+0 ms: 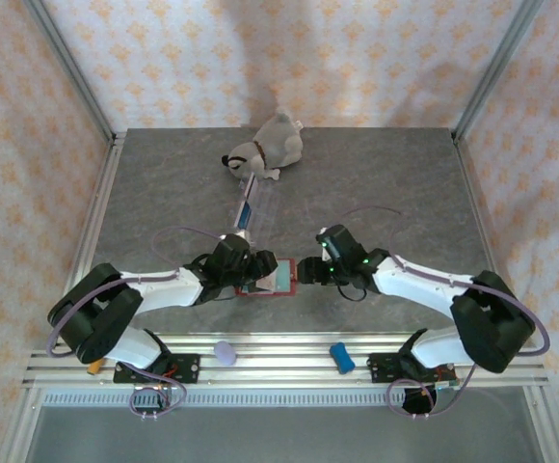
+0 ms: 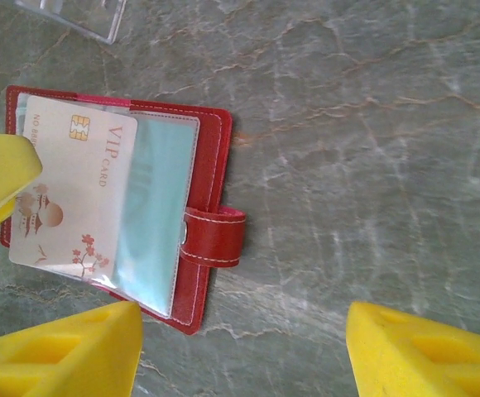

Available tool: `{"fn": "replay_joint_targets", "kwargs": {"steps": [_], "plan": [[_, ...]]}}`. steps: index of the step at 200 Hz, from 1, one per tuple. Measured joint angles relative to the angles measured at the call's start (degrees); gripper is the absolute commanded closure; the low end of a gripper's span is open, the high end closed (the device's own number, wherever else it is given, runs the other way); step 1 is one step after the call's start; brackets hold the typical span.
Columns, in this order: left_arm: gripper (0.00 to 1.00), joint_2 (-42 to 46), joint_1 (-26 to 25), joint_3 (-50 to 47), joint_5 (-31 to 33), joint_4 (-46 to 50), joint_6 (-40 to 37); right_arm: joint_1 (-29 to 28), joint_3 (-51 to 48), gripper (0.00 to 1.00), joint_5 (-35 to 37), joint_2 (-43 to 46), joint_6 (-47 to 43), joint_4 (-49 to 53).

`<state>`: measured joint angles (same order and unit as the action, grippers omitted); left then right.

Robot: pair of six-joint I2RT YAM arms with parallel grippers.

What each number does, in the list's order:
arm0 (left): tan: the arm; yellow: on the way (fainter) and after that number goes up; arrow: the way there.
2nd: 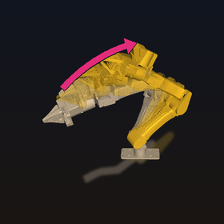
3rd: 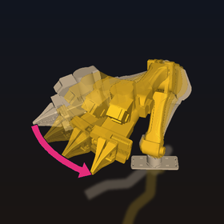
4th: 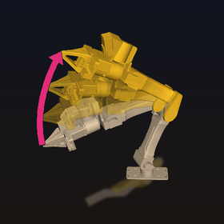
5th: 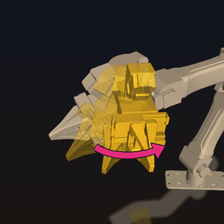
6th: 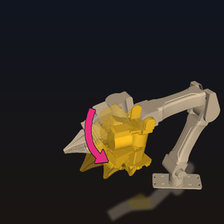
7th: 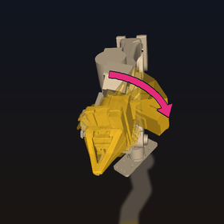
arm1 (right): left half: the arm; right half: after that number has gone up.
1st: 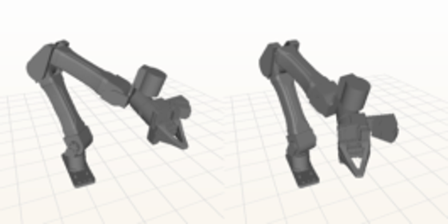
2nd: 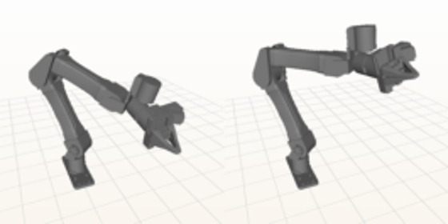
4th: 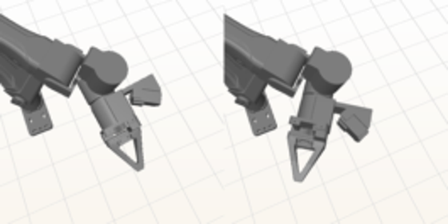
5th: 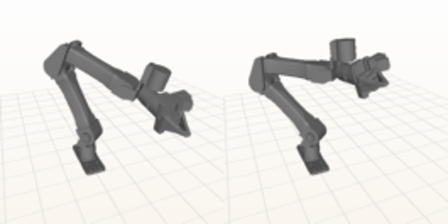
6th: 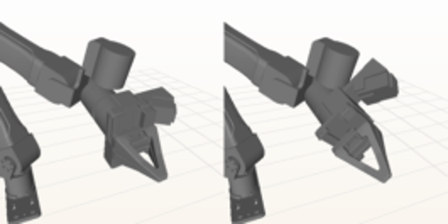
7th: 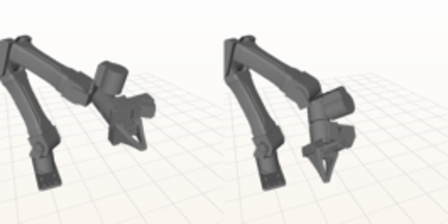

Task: Put the credit cards into the card holder

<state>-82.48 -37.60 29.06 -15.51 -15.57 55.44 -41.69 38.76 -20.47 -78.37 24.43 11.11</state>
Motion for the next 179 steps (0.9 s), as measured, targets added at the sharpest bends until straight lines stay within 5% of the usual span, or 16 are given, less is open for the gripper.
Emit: {"fn": "replay_joint_targets", "kwargs": {"steps": [60,103,134,141,152,179], "plan": [[0.41,5.3,0.9,0.6,3.9,12.8,-3.5,-2.3,1.8,0.34,2.8,-3.5,0.0,-0.3],[0.55,7.4,1.7,0.8,4.3,15.9,-4.8,-4.5,3.8,0.35,3.3,-5.7,0.0,-0.8],[0.83,11.5,2.2,1.3,5.4,19.6,-6.2,-5.3,5.4,0.34,3.8,-7.6,0.0,-0.9],[0.9,12.7,2.5,1.3,6.1,20.5,-6.4,-5.8,6.0,0.32,4.1,-8.2,0.0,-0.9],[0.94,14.8,3.3,1.3,7.3,22.4,-6.9,-6.8,7.0,0.01,4.6,-9.2,0.0,-0.9],[0.99,19.1,5.8,0.6,9.1,24.4,-7.1,-9.8,10.1,0.01,7.5,-11.7,0.0,-0.8]]}}
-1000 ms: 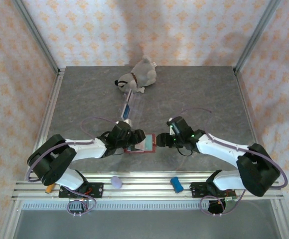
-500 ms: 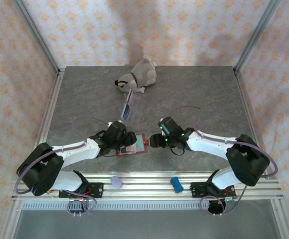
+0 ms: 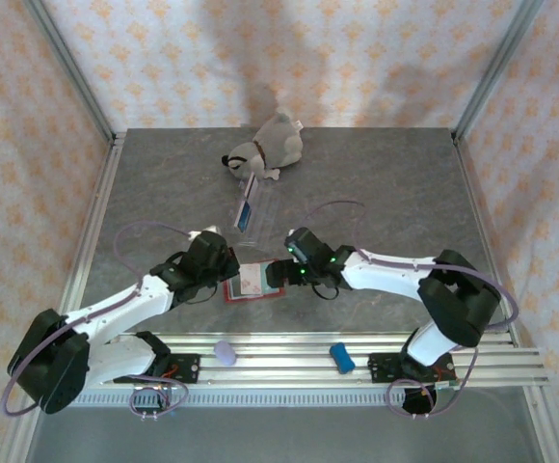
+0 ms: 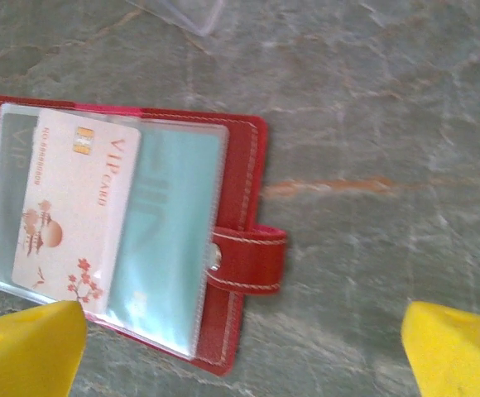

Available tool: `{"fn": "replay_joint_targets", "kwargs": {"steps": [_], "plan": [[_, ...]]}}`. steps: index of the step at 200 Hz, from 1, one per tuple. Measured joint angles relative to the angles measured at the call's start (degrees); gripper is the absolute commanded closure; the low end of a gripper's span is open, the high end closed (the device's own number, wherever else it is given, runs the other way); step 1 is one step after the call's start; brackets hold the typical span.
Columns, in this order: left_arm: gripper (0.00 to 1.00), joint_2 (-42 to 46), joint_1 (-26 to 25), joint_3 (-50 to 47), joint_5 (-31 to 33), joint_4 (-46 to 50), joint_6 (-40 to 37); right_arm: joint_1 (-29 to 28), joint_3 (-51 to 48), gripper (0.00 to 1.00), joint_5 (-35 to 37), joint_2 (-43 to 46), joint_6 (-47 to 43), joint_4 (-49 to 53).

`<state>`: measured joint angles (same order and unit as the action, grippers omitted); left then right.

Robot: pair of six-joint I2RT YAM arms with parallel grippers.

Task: Put the credit cards into the card holder

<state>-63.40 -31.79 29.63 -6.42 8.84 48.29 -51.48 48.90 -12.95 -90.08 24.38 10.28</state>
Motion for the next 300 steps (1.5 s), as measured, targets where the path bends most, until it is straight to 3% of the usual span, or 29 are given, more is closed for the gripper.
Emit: {"fn": "replay_joint_targets", "kwargs": {"steps": [48,85,151,217,300], "plan": [[1.0,-2.3,4.0,-2.4,-1.6,0.6,-0.5,-3.4,6.5,0.01,3.9,-5.9,-0.7,0.0],[1.0,-8.3,5.2,-3.2,-5.7,-2.9,-0.4,-5.4,8.9,0.01,6.1,-9.5,-1.1,0.0],[1.0,-9.4,8.3,-6.2,-10.2,-9.8,-0.2,-9.2,12.9,0.01,11.9,-15.0,-3.5,0.1],[1.0,-10.0,8.6,-6.7,-11.4,-11.4,-0.2,-10.0,13.1,0.01,18.6,-15.3,-5.2,1.5],[1.0,-12.5,9.0,-5.7,-12.9,-13.4,-0.4,-10.3,11.3,0.01,21.5,-13.9,-5.8,1.8]]}}
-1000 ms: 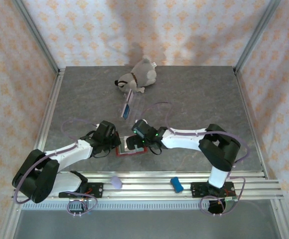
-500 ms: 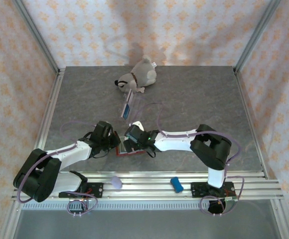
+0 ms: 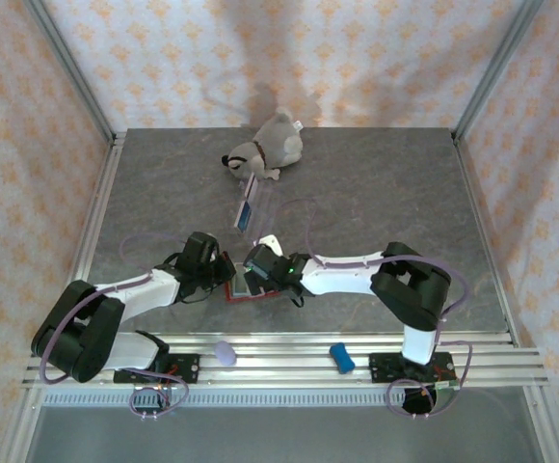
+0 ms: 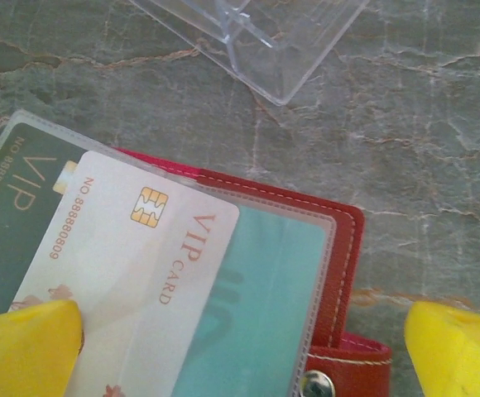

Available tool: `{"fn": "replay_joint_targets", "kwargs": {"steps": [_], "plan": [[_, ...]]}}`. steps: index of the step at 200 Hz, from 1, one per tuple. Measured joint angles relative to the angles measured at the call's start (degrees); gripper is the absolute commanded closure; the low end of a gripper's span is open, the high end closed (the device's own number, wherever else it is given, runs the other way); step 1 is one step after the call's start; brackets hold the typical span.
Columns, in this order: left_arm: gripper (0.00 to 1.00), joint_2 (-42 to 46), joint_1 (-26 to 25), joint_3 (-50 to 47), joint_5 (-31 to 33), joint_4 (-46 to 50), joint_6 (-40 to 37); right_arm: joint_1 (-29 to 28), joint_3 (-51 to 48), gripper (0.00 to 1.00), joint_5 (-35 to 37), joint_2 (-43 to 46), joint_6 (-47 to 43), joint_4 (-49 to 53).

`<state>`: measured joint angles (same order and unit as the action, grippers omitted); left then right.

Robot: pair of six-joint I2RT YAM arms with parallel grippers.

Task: Put the credit cards into the card holder

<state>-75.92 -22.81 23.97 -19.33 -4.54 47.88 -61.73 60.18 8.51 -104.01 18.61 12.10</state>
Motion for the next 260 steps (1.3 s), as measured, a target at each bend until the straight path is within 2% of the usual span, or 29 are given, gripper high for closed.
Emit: {"fn": "replay_joint_targets", "kwargs": {"steps": [152,208,260], "plan": [[1.0,-0.7,0.0,0.7,-0.2,0.3,0.0,0.0,-0.1,0.01,-2.5,1.0,-2.7,-1.2],[1.0,-0.7,0.0,0.7,-0.2,0.4,0.0,0.0,-1.5,0.01,1.2,0.5,-1.6,-1.0],[1.0,-0.2,0.0,0.7,-0.2,1.2,0.0,-0.1,-6.1,0.01,3.9,4.7,0.3,-1.2]]}}
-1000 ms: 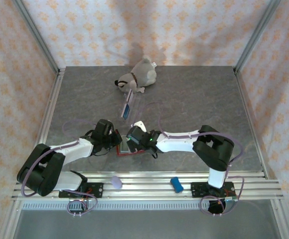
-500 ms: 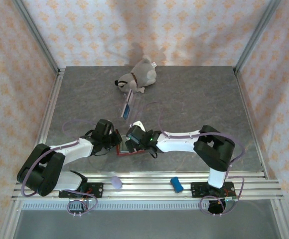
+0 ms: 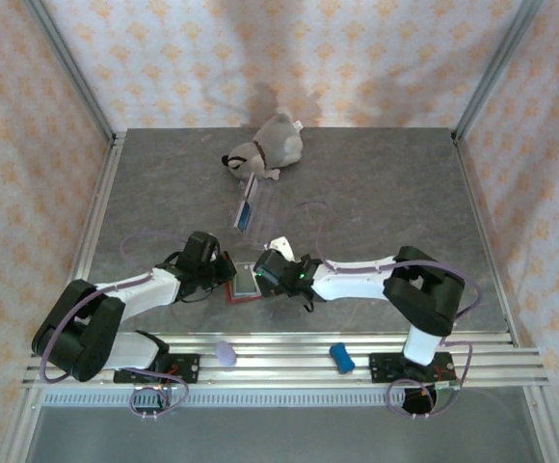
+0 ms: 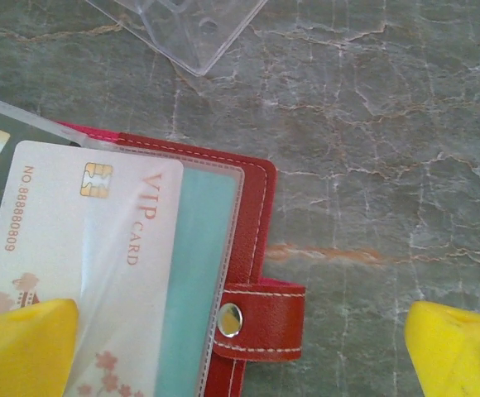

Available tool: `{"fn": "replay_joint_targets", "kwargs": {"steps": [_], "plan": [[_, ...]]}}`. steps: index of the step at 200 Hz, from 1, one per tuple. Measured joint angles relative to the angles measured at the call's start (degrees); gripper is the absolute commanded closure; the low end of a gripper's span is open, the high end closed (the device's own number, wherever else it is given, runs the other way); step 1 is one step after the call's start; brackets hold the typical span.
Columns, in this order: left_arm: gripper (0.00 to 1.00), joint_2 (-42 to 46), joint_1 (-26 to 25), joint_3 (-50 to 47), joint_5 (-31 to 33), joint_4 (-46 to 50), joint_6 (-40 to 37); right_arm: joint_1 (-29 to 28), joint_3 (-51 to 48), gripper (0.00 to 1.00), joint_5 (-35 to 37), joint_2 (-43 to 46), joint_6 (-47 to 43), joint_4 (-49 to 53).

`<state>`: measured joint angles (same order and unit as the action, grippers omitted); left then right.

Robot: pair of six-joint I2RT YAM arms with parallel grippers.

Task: Put the credit cards into the card holder

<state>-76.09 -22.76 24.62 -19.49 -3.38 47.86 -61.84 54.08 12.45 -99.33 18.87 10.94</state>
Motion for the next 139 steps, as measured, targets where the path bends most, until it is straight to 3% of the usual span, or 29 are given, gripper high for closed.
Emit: {"fn": "replay_joint_targets", "kwargs": {"steps": [66,139], "plan": [[1.0,0.5,0.0,-0.1,-0.3,0.3,0.0,0.0,5.1,0.01,-2.9,-0.9,-1.0,0.0],[1.0,9.0,0.0,0.0,-3.4,6.2,0.0,3.3,7.8,0.01,-6.5,-6.1,-1.1,0.0]]}}
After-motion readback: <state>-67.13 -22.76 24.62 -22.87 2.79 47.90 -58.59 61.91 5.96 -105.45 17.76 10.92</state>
